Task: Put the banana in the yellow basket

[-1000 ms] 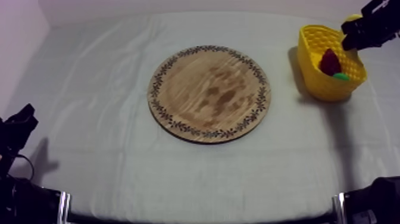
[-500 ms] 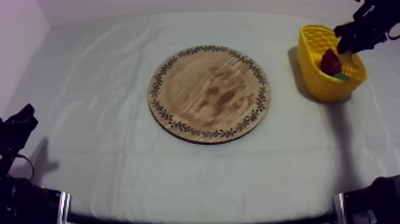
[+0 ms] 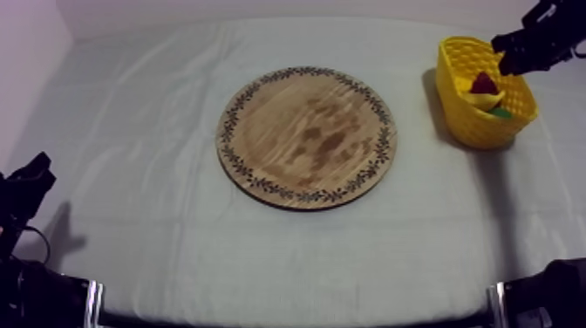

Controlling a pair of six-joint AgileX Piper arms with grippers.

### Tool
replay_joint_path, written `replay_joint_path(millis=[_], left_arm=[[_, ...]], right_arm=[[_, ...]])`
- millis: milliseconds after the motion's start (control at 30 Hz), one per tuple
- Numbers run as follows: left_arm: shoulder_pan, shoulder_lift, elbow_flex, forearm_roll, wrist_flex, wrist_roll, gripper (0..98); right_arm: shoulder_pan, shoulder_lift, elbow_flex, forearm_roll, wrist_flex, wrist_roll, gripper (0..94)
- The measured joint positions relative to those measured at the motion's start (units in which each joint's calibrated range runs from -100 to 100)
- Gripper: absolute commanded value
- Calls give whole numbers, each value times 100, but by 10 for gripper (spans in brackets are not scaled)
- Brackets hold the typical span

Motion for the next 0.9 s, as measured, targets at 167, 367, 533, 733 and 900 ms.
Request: replay_joint_path(millis=[167, 367, 533, 733, 900], left_arm=[[0, 0, 0, 0, 0, 0, 1], [0, 0, 0, 0, 0, 0, 1], [0, 0, 0, 0, 0, 0, 1], [0, 0, 0, 0, 0, 0, 1], [0, 0, 0, 0, 0, 0, 1]], right_arm=[[6, -537, 624, -24, -330, -82, 15], [24, -1470, 1524, -194, -866, -41, 9], [53, -2381, 2439, -428, -1550, 118, 8], [-193, -3524, 3572, -226, -2166, -56, 8], [-433, -4455, 4455, 145, -2547, -368, 8]])
